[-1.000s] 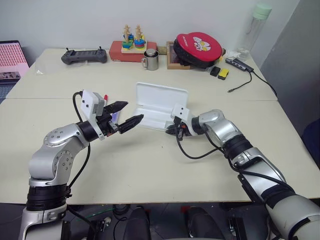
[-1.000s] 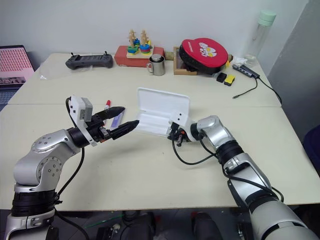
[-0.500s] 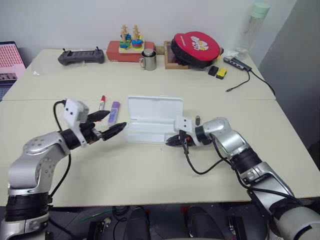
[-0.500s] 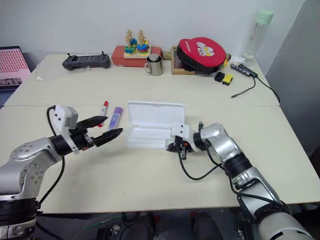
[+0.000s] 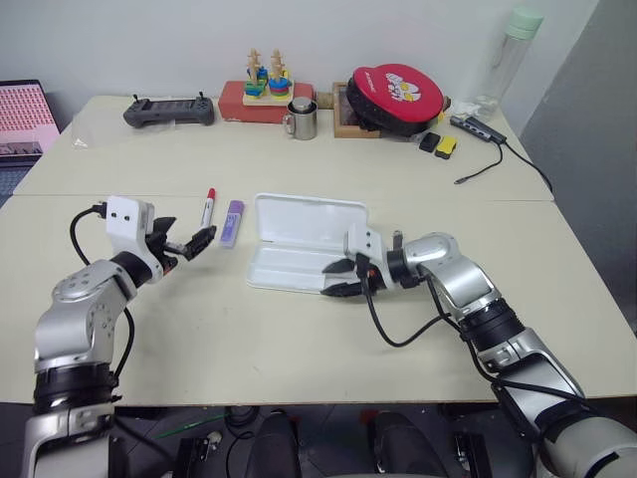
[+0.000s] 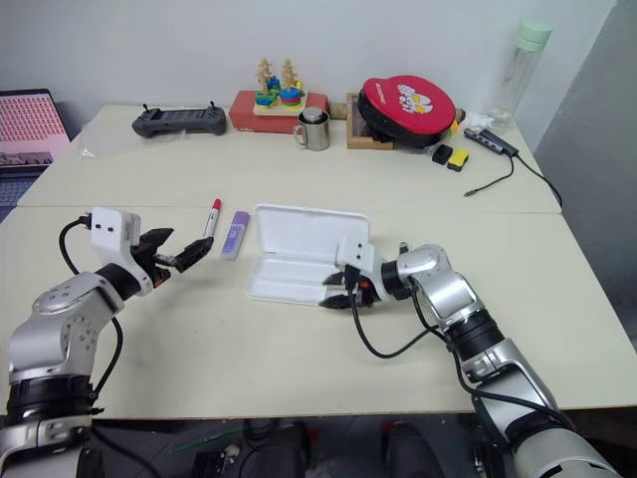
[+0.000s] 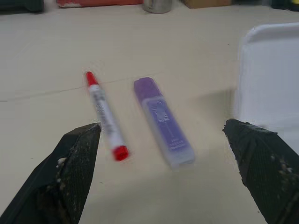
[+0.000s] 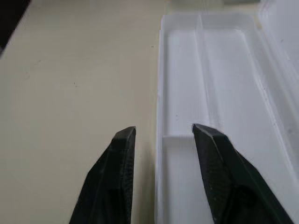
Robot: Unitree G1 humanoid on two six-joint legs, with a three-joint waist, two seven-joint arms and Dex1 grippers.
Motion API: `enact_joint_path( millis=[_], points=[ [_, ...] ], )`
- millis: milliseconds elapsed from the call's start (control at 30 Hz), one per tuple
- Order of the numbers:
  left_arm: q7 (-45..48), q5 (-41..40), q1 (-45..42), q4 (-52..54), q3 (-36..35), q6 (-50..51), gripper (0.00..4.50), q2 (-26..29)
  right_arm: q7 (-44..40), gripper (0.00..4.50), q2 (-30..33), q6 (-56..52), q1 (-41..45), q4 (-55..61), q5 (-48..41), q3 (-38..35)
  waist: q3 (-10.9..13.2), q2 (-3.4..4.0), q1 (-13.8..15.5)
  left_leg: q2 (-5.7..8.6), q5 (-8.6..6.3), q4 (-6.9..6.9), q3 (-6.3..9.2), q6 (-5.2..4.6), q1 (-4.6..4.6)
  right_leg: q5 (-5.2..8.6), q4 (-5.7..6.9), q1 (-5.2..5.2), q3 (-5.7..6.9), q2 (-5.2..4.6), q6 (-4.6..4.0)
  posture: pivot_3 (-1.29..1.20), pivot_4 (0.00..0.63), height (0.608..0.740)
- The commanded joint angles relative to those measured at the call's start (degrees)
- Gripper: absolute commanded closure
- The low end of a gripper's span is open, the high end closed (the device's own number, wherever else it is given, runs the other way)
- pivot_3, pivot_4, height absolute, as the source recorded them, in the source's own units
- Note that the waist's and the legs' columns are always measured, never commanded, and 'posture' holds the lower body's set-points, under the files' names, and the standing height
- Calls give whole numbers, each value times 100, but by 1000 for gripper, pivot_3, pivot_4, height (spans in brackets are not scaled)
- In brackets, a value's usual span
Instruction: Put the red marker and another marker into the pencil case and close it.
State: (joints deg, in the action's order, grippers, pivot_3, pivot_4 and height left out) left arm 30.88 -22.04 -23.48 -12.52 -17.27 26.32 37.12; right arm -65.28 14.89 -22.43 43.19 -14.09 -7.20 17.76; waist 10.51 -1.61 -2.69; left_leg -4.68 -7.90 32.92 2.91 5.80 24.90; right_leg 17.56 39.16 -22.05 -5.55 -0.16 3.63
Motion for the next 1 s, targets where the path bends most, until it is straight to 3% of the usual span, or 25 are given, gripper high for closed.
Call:
enact_joint_path(
  millis=[33,233,433,633,733,1000],
  points=[
    [-500,305,-436,-413,37,-216,0,-182,398,1353,-198,-233,63,567,-477,-499,-2,-3,7,0,0,1,0,0,0,0,1,1,0,0,0,0,150,740],
    [-900,514,-943,-1306,-35,-359,0,-271,758,31,-297,-497,-33,1092,-794,-729,-2,-3,30,1,0,-2,0,0,0,-1,3,0,2,-1,-1,0,150,740],
    [-919,826,-1393,-2329,180,-381,0,-195,1203,5,-312,-530,43,1253,-895,-852,-2,-3,35,2,0,-1,0,0,0,0,2,0,2,0,0,0,150,740],
    [-680,972,-1660,-2700,408,-449,0,-287,1367,5,-347,-552,153,1324,-1037,-913,-2,-3,39,2,0,-3,1,1,2,-1,3,-1,3,0,-1,0,150,740],
    [-656,1051,-1747,-2805,476,-503,398,-285,1434,0,-334,-490,208,1328,-1075,-933,-2,-3,39,2,0,-3,1,0,2,-1,3,-1,4,0,0,0,150,740],
    [-755,1009,-1695,-2786,361,-512,2059,-317,1537,0,-321,-471,318,1322,-1172,-998,-2,-3,40,2,0,-4,1,0,2,-1,3,-1,3,0,-1,0,150,740]
  ],
)
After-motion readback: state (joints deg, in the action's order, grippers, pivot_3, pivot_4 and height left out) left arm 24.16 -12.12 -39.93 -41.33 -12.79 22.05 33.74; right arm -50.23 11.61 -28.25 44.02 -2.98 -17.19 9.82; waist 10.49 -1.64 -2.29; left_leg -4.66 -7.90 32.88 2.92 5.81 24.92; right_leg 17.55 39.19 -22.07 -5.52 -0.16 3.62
